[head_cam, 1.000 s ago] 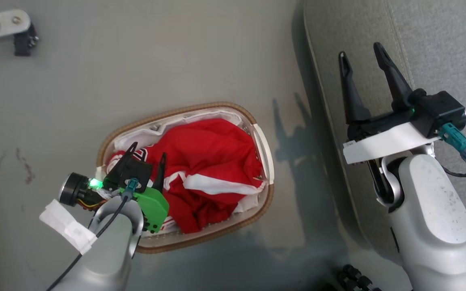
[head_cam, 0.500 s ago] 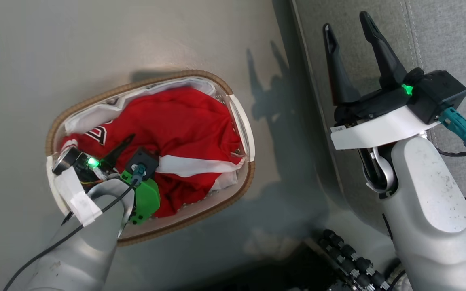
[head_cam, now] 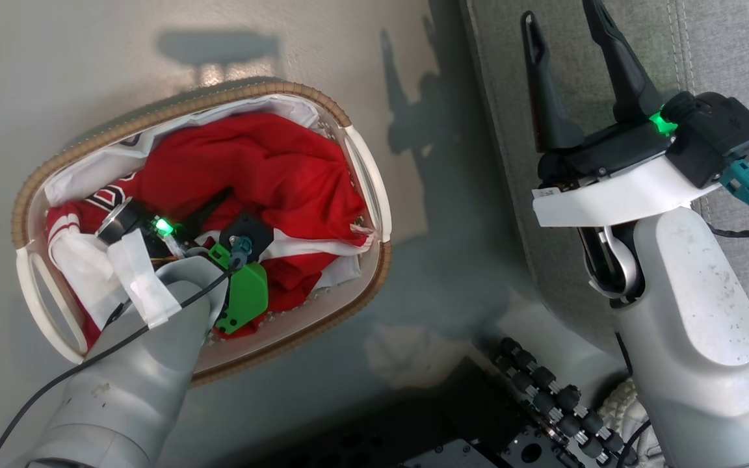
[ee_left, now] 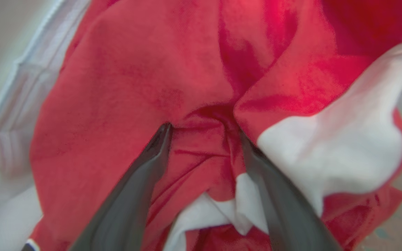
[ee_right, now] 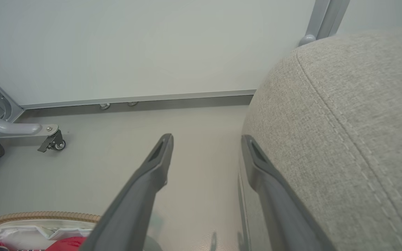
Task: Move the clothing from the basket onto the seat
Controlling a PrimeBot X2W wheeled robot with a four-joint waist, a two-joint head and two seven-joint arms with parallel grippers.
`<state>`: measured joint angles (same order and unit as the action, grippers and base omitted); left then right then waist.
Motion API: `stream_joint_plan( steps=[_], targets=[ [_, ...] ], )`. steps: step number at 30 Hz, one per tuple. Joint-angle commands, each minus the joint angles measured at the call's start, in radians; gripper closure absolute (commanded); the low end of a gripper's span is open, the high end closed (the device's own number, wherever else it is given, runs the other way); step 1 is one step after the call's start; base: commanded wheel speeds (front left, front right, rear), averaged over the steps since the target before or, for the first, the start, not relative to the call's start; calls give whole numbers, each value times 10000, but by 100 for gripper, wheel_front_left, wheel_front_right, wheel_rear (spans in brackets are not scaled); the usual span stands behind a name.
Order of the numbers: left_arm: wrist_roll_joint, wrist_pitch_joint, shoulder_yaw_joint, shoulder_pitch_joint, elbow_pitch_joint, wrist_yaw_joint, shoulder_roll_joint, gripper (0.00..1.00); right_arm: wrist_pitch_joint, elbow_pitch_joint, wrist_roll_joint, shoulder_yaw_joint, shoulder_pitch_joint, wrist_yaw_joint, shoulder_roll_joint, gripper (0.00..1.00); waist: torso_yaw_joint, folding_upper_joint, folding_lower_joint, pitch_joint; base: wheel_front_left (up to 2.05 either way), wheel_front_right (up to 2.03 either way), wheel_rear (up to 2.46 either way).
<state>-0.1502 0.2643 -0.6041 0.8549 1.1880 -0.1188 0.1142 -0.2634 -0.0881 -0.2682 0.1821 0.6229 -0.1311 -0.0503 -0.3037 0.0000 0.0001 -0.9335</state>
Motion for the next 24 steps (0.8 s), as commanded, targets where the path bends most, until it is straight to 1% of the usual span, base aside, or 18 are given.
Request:
stream_joint_plan(
  steps=[1, 4, 5, 6, 7, 15, 24],
  targets=[
    [87, 3, -2, 188, 98, -42, -7, 0, -18, 46, -45, -20, 100, 6, -16, 0, -76, 0, -1, -156, 0, 0, 0],
    [201, 2, -101, 317, 356, -72, -127, 0, -18, 65, -58, 1, 110, 6, -19, 0, -117, 0, -1, -188, 0, 0, 0],
    [230, 0, -150, 333, 427, -85, -142, 14, -18, 63, -66, 8, 104, 6, -19, 0, -122, 0, -1, -182, 0, 0, 0],
    [261, 0, -202, 342, 501, -94, -168, 52, -18, 52, -69, 11, 93, 6, -17, 0, -122, 0, -1, -162, 0, 0, 0],
    [281, 0, -248, 342, 546, -105, -193, 100, -18, 37, -71, 13, 80, 6, -17, 0, -119, 0, -1, -136, 0, 0, 0],
    [827, 0, -259, -116, 681, -126, -343, 100, -18, -182, 69, -70, -111, 6, -18, 0, -8, 0, -1, 479, 0, 0, 0],
    [1912, 1, -170, -1368, -809, -133, -531, 100, -18, -694, 427, -221, -617, 6, -24, 0, 383, 0, -1, 2100, 0, 0, 0]
  ],
)
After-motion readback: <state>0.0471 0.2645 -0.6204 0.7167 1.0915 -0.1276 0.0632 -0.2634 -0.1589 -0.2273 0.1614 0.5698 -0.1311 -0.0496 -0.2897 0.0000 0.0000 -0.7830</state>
